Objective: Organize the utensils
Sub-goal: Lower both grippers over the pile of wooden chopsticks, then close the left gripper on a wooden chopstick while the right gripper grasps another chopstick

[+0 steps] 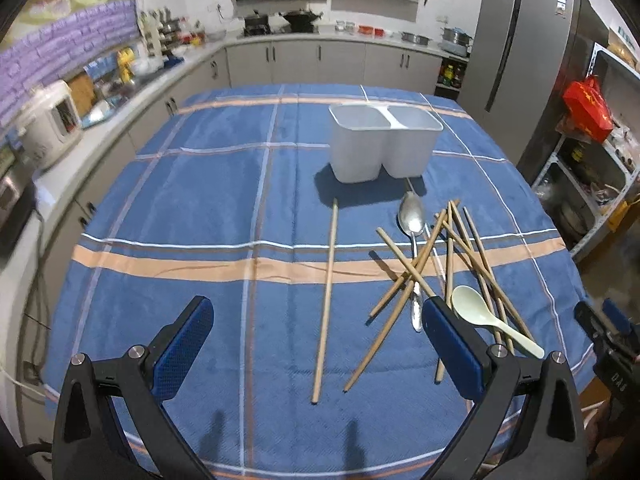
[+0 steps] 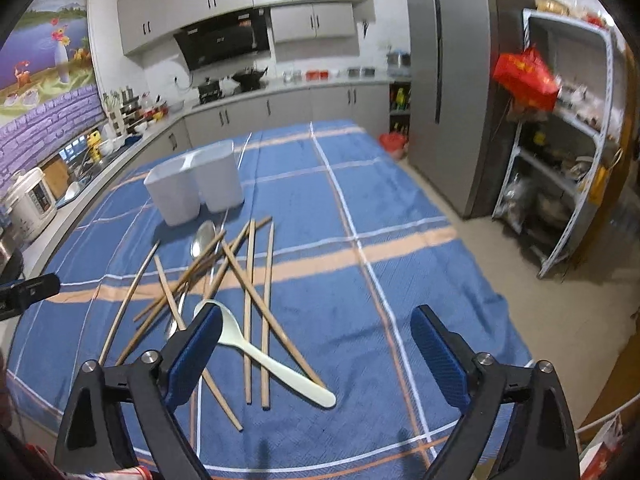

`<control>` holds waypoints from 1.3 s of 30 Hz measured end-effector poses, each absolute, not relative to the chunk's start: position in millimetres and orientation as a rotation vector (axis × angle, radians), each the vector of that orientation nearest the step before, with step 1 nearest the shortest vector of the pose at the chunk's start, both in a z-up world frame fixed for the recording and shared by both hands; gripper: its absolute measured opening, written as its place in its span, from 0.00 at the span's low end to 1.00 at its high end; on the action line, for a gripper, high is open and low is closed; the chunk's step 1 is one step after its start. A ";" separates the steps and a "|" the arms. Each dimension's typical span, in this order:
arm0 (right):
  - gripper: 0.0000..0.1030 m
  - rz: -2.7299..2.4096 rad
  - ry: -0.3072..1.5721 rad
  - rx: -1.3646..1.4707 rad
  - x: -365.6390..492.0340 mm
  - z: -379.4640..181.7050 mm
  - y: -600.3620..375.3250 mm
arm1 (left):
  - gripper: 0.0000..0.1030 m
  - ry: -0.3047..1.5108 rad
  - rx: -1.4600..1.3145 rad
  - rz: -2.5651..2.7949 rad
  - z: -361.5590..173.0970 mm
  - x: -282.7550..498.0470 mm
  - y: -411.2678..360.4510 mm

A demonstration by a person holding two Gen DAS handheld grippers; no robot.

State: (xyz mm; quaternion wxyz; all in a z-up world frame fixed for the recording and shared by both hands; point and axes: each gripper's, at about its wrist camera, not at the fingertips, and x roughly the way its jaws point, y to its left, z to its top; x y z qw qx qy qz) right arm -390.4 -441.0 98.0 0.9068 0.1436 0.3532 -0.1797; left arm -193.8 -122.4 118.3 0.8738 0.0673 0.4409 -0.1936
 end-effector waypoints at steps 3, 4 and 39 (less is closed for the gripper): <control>0.90 -0.324 0.777 0.297 -382.9 86.7 -441.5 | 1.00 0.958 0.140 -0.438 104.5 -178.7 -130.3; 0.89 -0.304 0.791 0.292 -379.3 83.8 -440.8 | 0.99 0.962 0.144 -0.440 100.4 -173.9 -132.2; 0.21 0.007 1.154 0.033 -202.0 23.9 -413.5 | 0.16 1.111 0.375 -0.575 19.7 -45.1 -210.3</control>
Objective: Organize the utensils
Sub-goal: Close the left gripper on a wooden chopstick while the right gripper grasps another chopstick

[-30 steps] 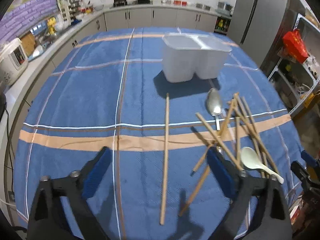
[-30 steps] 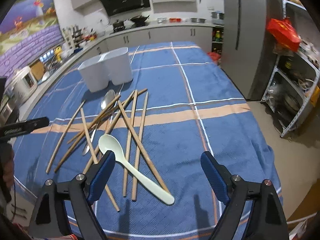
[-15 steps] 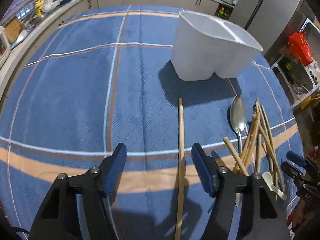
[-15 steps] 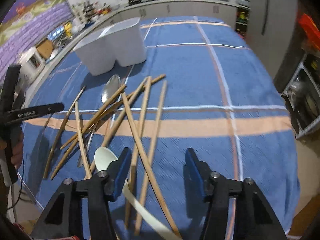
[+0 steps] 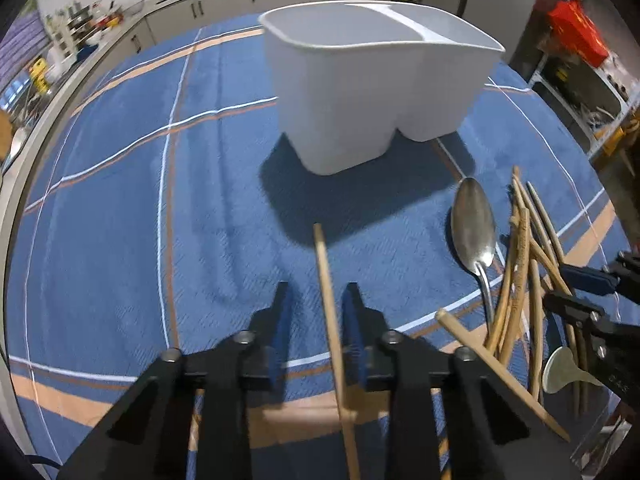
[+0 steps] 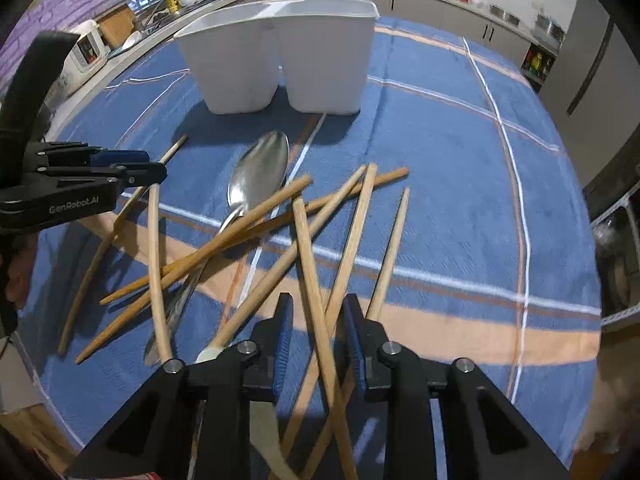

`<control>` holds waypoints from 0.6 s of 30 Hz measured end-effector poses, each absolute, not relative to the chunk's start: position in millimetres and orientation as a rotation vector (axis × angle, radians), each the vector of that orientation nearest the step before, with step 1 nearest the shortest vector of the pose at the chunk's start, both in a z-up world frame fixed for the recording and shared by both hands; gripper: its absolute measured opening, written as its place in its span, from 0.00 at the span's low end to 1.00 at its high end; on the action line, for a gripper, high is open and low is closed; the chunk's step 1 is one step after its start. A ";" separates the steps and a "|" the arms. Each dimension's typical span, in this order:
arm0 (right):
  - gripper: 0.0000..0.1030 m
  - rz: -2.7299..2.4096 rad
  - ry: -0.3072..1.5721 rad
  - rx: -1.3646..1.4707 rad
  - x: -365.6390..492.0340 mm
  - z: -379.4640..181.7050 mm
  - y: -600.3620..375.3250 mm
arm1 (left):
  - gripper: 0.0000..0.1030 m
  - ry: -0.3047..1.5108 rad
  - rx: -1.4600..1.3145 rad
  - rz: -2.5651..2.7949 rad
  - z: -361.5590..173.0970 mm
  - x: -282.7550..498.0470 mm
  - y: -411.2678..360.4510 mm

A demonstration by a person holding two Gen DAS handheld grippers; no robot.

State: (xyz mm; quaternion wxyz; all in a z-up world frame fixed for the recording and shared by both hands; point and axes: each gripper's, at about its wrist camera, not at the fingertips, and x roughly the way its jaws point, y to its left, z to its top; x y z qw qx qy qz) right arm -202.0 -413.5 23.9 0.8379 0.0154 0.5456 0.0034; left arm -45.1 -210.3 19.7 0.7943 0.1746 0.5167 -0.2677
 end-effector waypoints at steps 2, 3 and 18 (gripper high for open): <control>0.11 0.008 1.168 0.051 -198.1 24.4 -415.3 | 0.06 1.111 0.377 -0.594 18.7 -47.0 -213.0; 0.10 0.013 1.170 0.067 -197.8 25.5 -416.5 | 0.05 1.118 0.359 -0.603 18.8 -45.6 -213.2; 0.07 -0.019 1.014 0.207 -230.9 71.5 -440.3 | 0.05 1.031 0.079 -0.628 76.8 -65.0 -162.5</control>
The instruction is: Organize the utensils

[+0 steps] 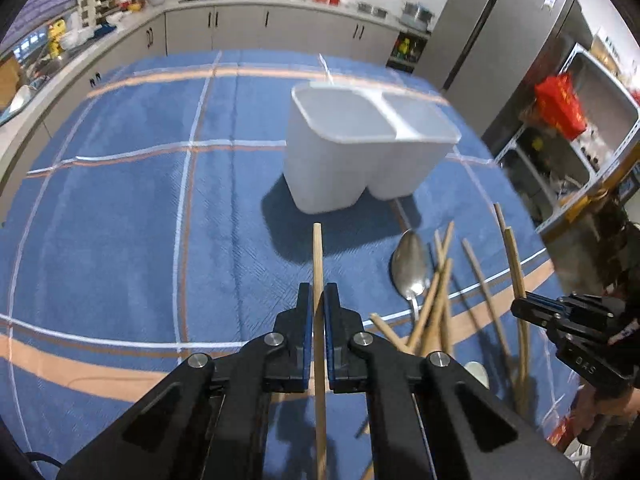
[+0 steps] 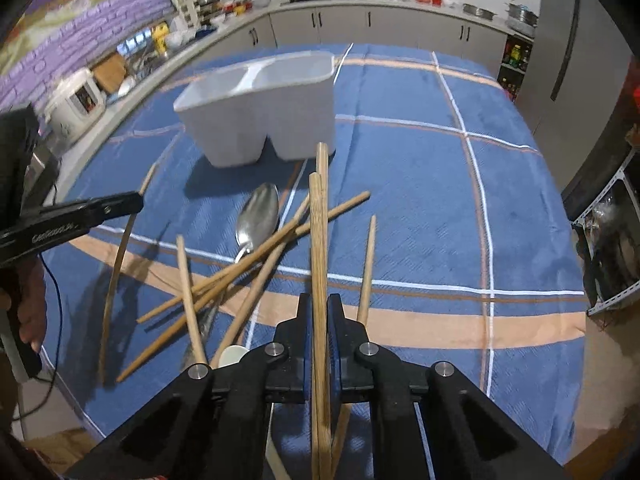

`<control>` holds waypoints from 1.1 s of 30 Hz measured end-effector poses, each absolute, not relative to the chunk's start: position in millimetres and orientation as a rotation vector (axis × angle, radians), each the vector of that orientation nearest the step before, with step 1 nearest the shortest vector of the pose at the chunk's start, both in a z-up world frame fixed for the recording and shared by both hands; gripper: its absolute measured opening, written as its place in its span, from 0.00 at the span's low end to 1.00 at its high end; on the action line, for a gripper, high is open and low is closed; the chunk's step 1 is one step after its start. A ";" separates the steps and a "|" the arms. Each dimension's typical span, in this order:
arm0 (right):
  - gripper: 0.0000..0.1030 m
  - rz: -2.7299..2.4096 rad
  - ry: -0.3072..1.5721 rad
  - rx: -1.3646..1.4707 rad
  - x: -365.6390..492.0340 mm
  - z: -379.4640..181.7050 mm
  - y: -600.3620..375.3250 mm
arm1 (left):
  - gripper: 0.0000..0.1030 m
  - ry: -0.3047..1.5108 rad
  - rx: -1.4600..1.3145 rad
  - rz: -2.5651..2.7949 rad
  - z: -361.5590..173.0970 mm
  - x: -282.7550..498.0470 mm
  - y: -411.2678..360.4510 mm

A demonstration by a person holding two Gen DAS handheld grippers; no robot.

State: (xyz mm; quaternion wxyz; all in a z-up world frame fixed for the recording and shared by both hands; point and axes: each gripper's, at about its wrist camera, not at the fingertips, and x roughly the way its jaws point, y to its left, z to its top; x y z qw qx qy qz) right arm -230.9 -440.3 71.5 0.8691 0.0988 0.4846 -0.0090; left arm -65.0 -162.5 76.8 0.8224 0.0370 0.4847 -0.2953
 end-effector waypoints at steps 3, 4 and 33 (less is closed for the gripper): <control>0.07 -0.019 0.981 0.287 -234.9 73.9 -449.9 | 0.05 0.989 0.051 -0.620 94.7 -73.3 -154.4; 0.07 -0.020 0.972 0.329 -236.7 72.8 -453.2 | 0.05 0.980 0.043 -0.618 97.9 -72.8 -148.8; 0.25 -0.212 1.049 0.435 -217.5 27.5 -480.8 | 0.05 0.914 0.032 -0.598 110.0 -110.9 -128.1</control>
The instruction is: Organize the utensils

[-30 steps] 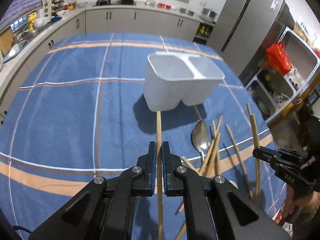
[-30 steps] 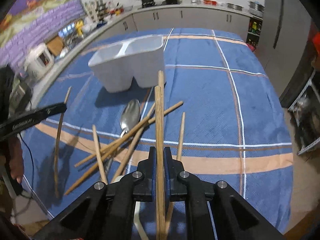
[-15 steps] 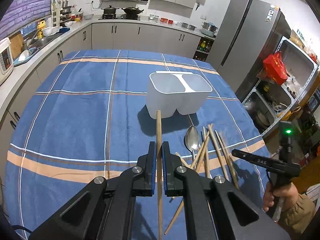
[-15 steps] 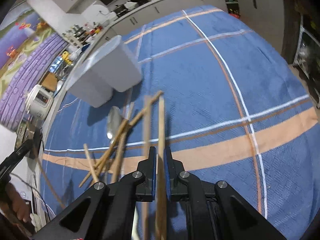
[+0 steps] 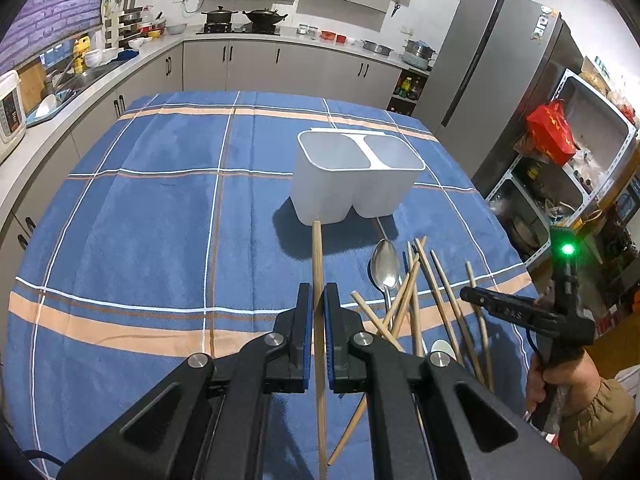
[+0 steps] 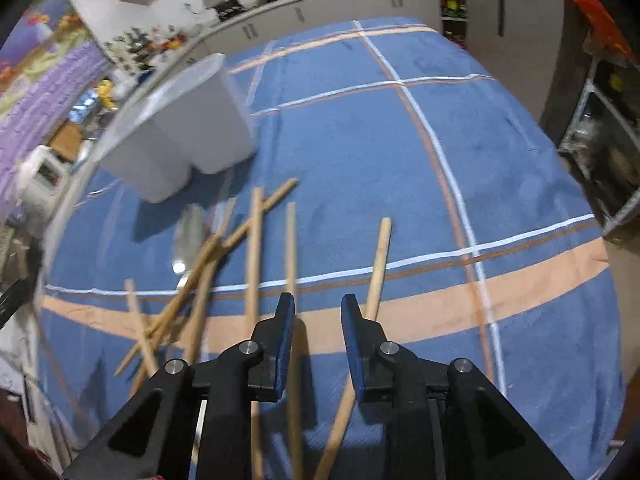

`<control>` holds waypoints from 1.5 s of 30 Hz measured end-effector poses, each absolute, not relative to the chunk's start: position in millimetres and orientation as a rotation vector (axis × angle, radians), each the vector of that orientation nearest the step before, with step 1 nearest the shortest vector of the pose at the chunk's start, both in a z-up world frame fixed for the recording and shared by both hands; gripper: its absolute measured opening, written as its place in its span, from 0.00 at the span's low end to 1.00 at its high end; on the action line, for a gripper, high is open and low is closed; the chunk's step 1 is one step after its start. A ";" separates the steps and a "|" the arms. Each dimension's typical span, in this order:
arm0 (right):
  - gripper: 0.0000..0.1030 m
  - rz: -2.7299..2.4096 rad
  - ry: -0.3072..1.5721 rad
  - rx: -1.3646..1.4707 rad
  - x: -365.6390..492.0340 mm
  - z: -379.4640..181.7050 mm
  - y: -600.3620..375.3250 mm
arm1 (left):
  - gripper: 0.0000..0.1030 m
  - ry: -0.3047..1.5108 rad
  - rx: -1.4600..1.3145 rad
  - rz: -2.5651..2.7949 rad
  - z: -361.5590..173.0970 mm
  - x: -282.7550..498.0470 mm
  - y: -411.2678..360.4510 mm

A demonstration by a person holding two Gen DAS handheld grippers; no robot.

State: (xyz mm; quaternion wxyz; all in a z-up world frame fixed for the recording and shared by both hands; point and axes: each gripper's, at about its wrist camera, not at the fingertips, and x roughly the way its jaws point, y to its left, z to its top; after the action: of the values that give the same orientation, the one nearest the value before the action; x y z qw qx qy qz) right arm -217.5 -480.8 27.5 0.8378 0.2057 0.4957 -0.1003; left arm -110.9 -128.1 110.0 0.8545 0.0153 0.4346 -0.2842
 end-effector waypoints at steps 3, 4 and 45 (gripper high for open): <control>0.25 -0.271 1.056 0.394 -218.3 27.7 -486.5 | 0.05 0.916 0.036 -0.605 108.4 -110.8 -129.3; 0.25 -0.280 1.055 0.388 -219.6 29.8 -488.5 | 0.05 0.916 0.035 -0.608 108.2 -110.7 -129.5; 0.06 -0.094 0.585 0.331 -308.2 201.2 -452.3 | 0.05 0.678 -0.035 -0.730 225.0 -151.3 -136.2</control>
State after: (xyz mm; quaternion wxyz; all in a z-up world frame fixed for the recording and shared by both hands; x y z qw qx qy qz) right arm -308.2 -452.3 201.2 0.9431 0.1622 0.2868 -0.0459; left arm -151.3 -136.2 225.0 0.8783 -0.0168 0.3252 -0.3500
